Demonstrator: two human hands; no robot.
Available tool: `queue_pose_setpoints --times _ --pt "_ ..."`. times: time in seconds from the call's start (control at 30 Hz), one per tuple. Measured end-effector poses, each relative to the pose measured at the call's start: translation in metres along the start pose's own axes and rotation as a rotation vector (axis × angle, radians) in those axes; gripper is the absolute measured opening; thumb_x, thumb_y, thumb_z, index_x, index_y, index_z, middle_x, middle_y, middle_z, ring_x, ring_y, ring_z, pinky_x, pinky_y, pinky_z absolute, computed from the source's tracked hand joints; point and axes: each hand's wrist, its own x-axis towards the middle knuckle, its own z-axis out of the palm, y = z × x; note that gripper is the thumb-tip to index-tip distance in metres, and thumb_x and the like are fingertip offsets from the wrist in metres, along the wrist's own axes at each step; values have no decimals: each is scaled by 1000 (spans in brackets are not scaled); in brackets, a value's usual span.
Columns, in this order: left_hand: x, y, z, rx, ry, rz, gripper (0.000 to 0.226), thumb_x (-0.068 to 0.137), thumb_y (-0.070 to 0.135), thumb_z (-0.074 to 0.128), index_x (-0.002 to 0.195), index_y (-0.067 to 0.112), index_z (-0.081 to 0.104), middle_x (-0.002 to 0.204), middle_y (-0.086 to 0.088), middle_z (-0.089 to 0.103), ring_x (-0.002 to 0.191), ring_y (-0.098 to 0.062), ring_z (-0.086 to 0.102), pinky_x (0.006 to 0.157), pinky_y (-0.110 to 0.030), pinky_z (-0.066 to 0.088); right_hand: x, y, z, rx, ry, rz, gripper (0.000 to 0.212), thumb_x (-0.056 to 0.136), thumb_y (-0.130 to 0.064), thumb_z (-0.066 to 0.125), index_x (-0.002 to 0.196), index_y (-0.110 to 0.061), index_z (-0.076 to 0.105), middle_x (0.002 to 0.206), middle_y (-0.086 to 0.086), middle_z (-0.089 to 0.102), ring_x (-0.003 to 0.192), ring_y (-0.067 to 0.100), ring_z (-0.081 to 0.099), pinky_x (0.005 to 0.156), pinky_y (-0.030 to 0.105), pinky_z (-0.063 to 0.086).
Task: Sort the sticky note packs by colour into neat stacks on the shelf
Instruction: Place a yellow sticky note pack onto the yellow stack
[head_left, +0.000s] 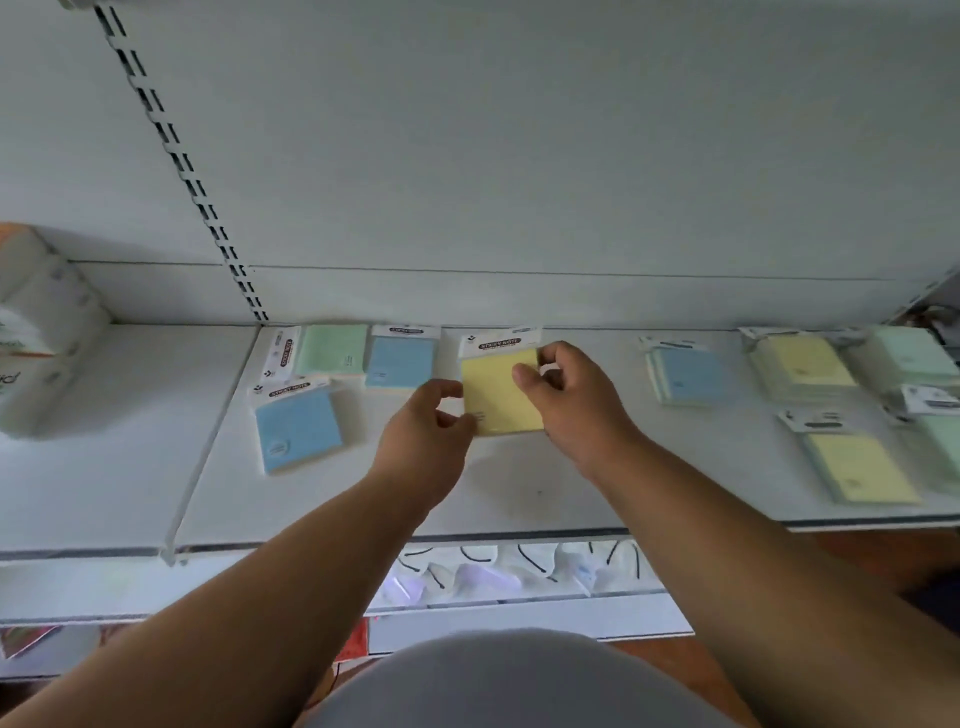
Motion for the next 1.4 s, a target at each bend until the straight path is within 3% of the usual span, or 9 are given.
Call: queue_pose_setpoints --times 0.13,0.3,0.43,0.57,0.7,0.9,1.1,1.2,1.4 --pt "-19 22 62 184 -56 145 22 86 36 60 103 46 50 74 12 65 57 -4 59 50 -21 39 -16 41 -68 -165 116 12 18 84 -41 64 93 -28 58 82 -13 59 74 8 57 60 23 39" --pt "-48 59 171 228 -194 210 27 86 37 62 109 39 49 78 12 63 60 -6 59 52 -22 40 -28 100 -173 -245 181 114 21 81 -39 68 92 -23 59 80 -15 58 75 10 56 65 25 37" --pt "-69 89 250 268 -290 256 41 82 35 64 119 35 47 80 16 62 63 2 58 47 -11 36 -34 141 -254 -339 201 144 19 79 -38 70 85 -24 58 76 -14 59 75 12 59 64 25 40" --pt "-77 107 307 368 -276 261 44 83 31 60 126 30 49 76 20 60 76 -2 58 63 -23 42 -30 168 -300 -440 158 162 19 80 -39 70 79 -25 56 76 -8 61 77 17 61 67 30 46" --pt "-75 117 335 463 -235 220 47 82 31 58 128 27 50 85 17 66 85 -11 63 75 -28 48 -16 183 -317 -473 109 171 21 82 -40 69 85 -22 57 79 -4 60 80 20 61 65 29 43" --pt "-69 126 343 586 -131 190 53 76 43 62 126 29 50 98 7 67 96 -16 61 75 -26 46 -1 187 -315 -598 129 175 42 77 -44 72 96 -14 49 86 1 58 84 26 57 64 31 40" --pt "-73 111 316 541 -67 233 47 79 43 55 124 30 47 86 14 66 85 -12 62 76 -31 51 -3 158 -290 -598 173 -25 29 79 -30 67 91 -16 46 81 -2 55 71 22 51 53 27 33" --pt "-73 98 284 496 -13 208 40 80 39 55 119 31 50 72 16 62 75 -6 59 69 -28 49 -6 129 -253 -541 126 -132 22 81 -32 63 86 -19 46 79 -4 54 70 19 49 52 27 28" --pt "-59 48 171 430 148 59 32 82 37 55 113 31 53 74 15 61 69 -6 59 63 -26 46 -7 63 -145 -425 0 -241 23 83 -38 59 74 -24 45 68 -6 54 64 16 52 54 28 37"
